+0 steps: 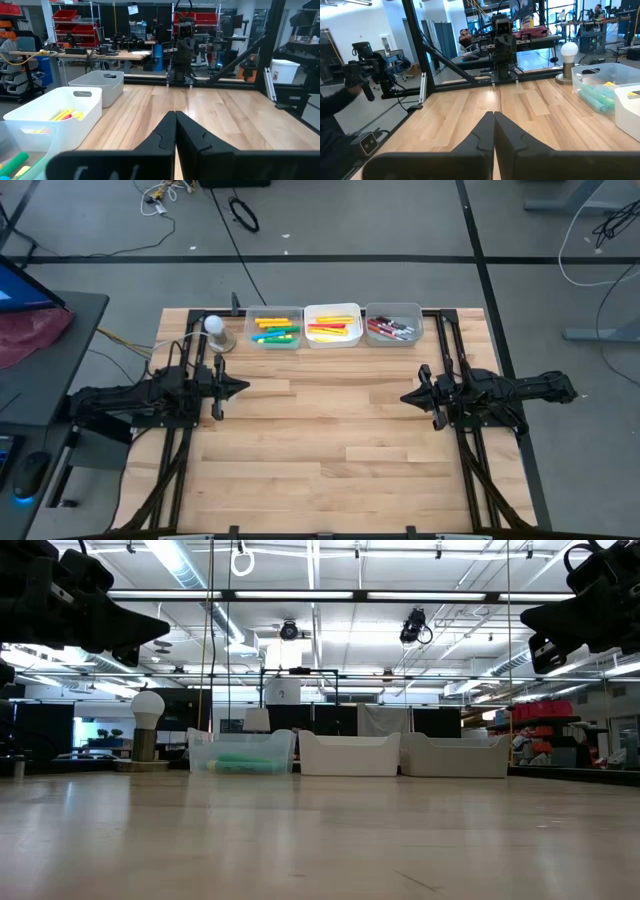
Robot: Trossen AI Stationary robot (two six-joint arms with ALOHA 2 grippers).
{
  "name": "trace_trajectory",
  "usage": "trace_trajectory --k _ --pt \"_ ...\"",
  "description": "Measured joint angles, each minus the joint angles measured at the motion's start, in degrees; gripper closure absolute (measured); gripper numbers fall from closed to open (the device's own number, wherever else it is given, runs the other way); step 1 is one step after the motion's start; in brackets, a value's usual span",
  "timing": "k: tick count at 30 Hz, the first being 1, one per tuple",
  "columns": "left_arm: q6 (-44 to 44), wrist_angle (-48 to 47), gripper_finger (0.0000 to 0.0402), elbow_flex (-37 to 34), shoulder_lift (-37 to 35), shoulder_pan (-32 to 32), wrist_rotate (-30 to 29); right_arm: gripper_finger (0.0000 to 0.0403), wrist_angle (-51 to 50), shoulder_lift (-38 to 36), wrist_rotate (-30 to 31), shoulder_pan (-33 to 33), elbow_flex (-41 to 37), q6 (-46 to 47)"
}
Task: Pick & Place Markers
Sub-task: Return to Home Position
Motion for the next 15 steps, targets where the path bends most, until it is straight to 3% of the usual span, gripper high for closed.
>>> trace_trajectory --k 8,15 --pt "0.01 0.27 0.0394 0.0 0.0 -0.06 0.01 0.0392 -0.02 0.0 0.0 0.0 0.0 0.0" --pt "0.0 0.37 0.0394 0.0 -0.11 -5.39 -0.34 0.0392 -0.02 0.0 0.0 0.0 0.0 0.0"
